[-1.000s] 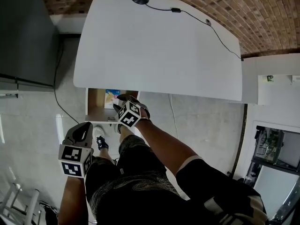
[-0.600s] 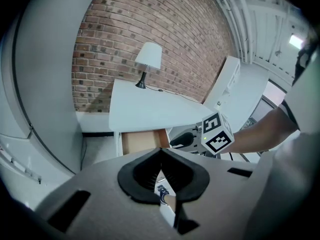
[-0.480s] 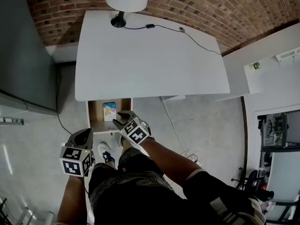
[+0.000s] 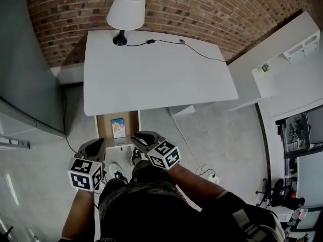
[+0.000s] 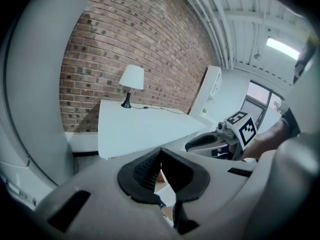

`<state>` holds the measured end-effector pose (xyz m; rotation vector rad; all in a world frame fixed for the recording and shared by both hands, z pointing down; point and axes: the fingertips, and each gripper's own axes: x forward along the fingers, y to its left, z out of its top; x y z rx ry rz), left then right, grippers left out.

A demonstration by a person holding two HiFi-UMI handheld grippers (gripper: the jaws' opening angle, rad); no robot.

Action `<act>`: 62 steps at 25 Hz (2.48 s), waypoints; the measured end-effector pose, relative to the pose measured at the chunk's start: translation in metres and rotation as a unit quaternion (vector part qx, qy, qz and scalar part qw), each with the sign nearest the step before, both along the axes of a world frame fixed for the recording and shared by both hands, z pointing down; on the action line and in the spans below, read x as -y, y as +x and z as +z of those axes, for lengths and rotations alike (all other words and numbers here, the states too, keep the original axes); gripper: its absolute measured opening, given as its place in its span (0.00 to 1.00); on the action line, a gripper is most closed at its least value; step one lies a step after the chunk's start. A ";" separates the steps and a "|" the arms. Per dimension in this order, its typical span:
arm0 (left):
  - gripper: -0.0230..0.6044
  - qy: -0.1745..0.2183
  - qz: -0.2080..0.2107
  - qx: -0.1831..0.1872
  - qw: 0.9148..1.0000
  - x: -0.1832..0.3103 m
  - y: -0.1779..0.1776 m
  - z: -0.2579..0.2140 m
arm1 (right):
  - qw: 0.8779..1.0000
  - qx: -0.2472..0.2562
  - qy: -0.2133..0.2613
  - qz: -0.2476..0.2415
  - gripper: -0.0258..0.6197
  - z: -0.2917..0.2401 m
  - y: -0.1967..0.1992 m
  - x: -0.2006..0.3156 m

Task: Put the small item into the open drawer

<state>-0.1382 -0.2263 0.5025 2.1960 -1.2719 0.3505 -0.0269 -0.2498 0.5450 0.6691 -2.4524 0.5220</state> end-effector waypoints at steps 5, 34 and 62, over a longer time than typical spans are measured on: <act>0.06 0.029 0.031 0.006 0.999 -0.015 0.011 -0.029 | 0.997 0.064 0.031 0.024 0.07 -0.058 0.005 -0.019; 0.06 0.065 -0.059 0.025 0.996 -0.175 0.134 -0.090 | 0.987 0.161 0.007 0.017 0.05 -0.120 0.157 -0.178; 0.06 0.069 -0.066 0.051 0.994 -0.213 0.172 -0.089 | 0.986 0.166 -0.012 0.008 0.05 -0.104 0.191 -0.219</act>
